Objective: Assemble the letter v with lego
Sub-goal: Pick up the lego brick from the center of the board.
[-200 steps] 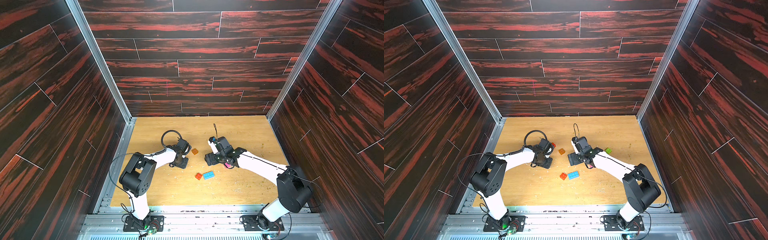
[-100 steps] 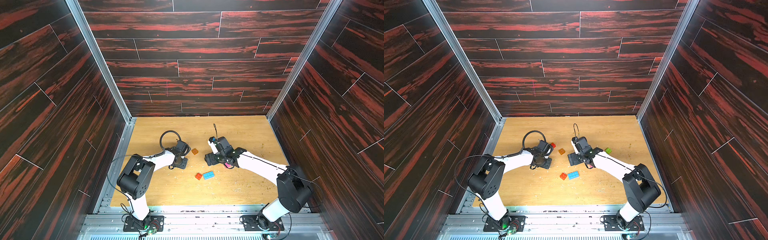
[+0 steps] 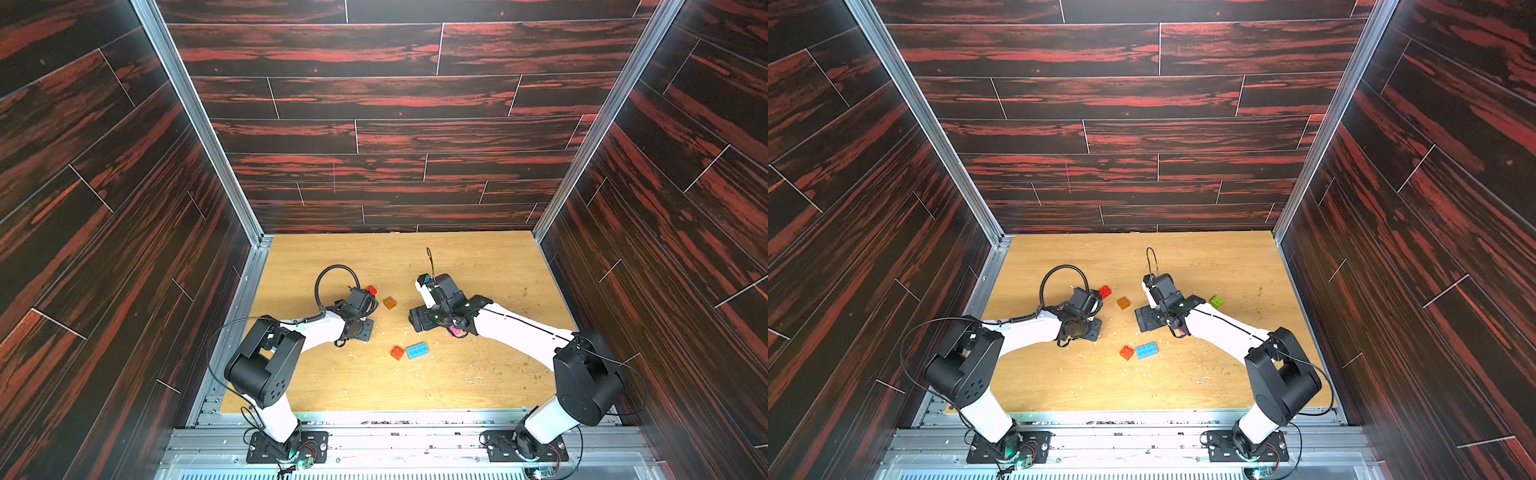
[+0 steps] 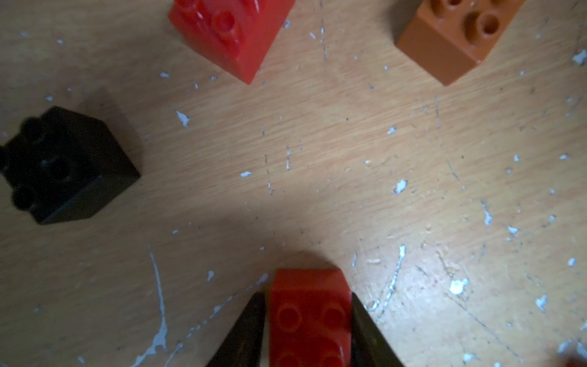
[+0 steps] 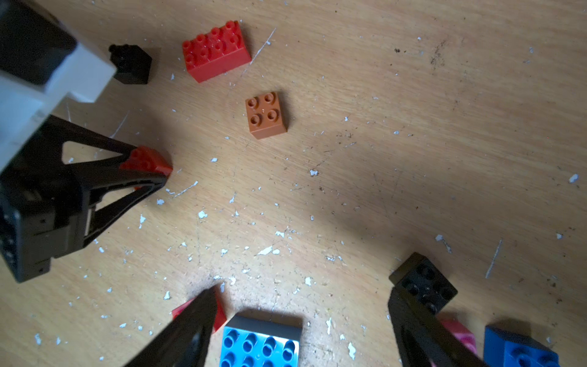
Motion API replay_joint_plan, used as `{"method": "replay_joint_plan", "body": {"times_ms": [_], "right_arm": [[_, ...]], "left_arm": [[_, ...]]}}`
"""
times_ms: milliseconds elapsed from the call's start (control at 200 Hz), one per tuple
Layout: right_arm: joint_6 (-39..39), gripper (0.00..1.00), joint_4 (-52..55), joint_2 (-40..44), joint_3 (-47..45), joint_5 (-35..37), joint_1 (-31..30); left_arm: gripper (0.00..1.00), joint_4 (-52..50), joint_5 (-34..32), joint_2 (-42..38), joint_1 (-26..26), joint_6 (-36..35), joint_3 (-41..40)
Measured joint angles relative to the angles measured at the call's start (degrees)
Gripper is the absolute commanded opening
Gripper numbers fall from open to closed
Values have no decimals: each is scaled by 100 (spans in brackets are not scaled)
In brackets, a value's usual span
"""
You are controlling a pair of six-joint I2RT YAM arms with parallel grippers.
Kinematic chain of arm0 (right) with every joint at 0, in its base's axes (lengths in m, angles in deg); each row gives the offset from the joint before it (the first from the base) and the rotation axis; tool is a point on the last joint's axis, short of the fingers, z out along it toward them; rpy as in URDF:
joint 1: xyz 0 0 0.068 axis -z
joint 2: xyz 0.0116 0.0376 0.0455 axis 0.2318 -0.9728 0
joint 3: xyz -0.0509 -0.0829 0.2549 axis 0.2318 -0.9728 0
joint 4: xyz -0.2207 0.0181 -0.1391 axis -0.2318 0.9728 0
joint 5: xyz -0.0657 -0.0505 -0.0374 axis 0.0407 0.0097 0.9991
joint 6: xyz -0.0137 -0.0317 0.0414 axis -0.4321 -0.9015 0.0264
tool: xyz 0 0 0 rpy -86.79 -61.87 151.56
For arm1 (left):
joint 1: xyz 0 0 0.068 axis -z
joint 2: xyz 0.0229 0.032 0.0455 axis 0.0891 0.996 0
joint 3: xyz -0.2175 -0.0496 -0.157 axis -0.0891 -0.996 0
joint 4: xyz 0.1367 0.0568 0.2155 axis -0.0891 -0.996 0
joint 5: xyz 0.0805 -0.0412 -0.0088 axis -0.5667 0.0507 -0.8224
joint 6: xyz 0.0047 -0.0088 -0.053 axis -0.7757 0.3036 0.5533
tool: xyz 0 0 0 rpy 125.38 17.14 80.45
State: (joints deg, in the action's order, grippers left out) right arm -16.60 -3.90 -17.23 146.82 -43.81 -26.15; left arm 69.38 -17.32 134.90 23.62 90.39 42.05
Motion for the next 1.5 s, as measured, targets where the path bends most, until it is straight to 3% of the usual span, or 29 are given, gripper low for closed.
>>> {"method": "replay_joint_plan", "body": {"times_ms": [331, 461, 621, 937, 1283, 1503], "right_arm": [[15, 88, 2, 0, 0, 0, -39], [52, 88, 2, 0, 0, 0, -50], [74, 88, 0, 0, 0, 0, -70], [-4, 88, -9, -2, 0, 17, -125], [-208, 88, -22, -2, 0, 42, -197], [-251, 88, -68, -2, 0, -7, -210]], "left_arm": [[42, 214, -118, -70, 61, 98, -155], [37, 225, -153, -70, 81, 122, -164], [21, 227, -133, -83, 85, 157, -164], [20, -645, -9, -101, 15, -42, 356], [20, -1506, 74, -105, -1117, -369, 1681], [20, -1976, -26, -17, -1274, -962, 2253]]}}
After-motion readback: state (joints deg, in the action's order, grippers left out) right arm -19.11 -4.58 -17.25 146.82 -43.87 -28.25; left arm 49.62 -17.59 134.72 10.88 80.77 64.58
